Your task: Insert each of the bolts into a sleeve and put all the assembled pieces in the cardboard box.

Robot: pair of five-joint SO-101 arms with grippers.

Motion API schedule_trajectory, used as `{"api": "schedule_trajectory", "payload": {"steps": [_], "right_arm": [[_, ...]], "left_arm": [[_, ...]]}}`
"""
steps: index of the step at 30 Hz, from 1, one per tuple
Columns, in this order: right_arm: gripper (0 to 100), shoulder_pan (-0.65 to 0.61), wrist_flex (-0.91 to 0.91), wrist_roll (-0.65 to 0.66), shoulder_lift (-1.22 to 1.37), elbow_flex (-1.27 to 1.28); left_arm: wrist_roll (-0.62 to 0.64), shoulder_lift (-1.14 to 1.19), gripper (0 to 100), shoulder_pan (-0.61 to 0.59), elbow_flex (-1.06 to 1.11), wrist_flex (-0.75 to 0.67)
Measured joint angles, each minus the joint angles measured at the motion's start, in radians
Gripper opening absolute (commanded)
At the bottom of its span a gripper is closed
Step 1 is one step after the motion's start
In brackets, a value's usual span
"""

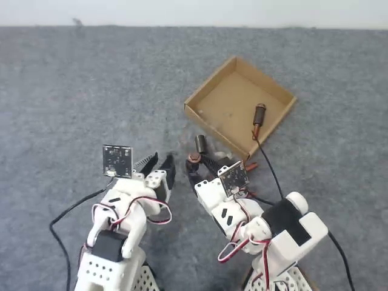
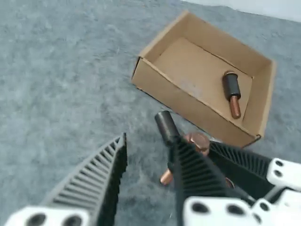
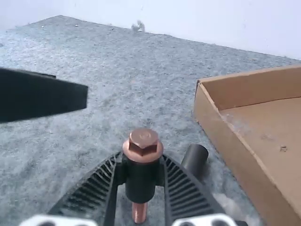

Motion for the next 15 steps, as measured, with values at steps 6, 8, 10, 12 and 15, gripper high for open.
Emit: {"api": "schedule_trajectory", "payload": {"steps": [6,8,10,12,15], "right_arm": [[0.6,0.000,0.000,0.000,0.000,0.000],[0.6,0.000,0.000,0.000,0.000,0.000],[0.6,0.000,0.000,0.000,0.000,0.000],[0.6,0.000,0.000,0.000,0.000,0.000],[0.6,0.000,0.000,0.000,0.000,0.000]], "left_arm": [[0.005,0.000,8,-0.031,0.000,0.071],[0.005,0.000,1,-0.074,0.000,0.091],[0.005,0.000,1,-0.129,0.000,0.110],[-0.009,0.000,1,-0.184,0.000,0.133],[-0.020,0.000,1,-0.235,0.000,0.144]]}}
